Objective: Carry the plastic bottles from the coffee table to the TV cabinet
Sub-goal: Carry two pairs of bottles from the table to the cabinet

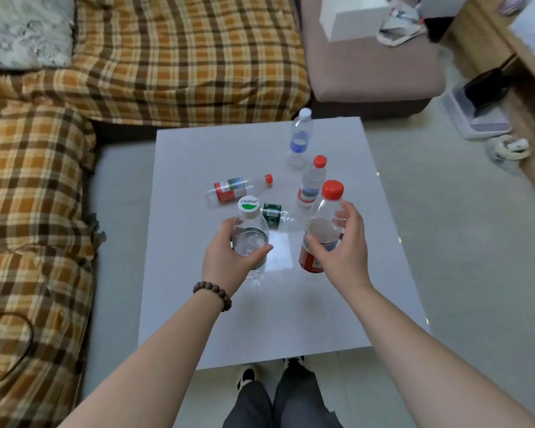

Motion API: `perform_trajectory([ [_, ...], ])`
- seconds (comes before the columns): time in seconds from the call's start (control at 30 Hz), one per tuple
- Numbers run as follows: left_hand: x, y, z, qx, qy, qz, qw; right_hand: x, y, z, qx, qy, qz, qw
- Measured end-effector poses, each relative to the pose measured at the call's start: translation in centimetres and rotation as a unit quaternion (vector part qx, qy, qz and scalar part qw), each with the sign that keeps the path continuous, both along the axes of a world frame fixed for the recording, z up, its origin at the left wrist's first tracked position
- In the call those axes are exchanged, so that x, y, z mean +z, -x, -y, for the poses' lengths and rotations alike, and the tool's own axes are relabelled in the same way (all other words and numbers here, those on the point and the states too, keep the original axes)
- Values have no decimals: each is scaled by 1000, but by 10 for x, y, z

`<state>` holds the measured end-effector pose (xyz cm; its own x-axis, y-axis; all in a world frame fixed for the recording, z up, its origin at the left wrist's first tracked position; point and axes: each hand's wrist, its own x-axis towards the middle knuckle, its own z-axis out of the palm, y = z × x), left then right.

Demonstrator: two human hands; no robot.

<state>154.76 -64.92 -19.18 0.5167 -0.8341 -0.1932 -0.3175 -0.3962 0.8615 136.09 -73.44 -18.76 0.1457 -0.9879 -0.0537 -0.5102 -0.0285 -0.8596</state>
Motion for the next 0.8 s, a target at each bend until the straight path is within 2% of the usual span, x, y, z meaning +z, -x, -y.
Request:
perform_trajectory([
  [0.17,41,31,18,-68,37,14,997,36,37,-17,-58,36,10,998],
  [0.37,56,89,40,-178,59,23,982,49,92,-47,-162,61,19,985],
  [0.57,56,175,51,-319,69,21,945,50,171,-94,-291,56,8,955],
  [0.8,58,294,49,-448,57,-1,892,58,273,-148,-432,71,-6,899],
])
